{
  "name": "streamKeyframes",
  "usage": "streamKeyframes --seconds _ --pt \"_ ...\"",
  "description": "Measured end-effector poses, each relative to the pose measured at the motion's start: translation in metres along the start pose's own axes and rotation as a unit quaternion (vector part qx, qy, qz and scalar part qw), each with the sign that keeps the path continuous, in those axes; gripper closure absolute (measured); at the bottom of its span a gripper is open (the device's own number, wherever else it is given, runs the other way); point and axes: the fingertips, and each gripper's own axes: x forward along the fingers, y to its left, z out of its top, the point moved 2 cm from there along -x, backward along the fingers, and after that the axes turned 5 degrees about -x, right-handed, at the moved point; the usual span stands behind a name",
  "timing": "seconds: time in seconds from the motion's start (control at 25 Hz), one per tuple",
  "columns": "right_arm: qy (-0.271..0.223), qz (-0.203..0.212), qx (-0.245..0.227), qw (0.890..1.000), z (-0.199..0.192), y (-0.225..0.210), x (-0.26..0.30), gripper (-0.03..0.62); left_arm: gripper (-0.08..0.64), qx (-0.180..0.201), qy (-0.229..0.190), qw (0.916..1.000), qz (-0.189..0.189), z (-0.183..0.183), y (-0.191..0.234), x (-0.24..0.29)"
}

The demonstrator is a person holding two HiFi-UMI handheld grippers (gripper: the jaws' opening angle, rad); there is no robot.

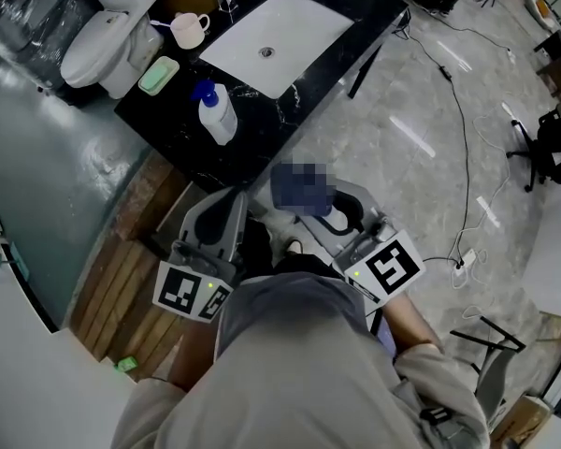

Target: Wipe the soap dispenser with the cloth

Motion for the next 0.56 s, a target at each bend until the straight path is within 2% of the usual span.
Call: streamKeyframes --seconds 0.56 --pt "0.0 0.02 0.0 1.0 0.0 -0.006 0.004 0.466 0.552 -0.011 -0.008 0.9998 0.015 -0.002 0.009 -0.002"
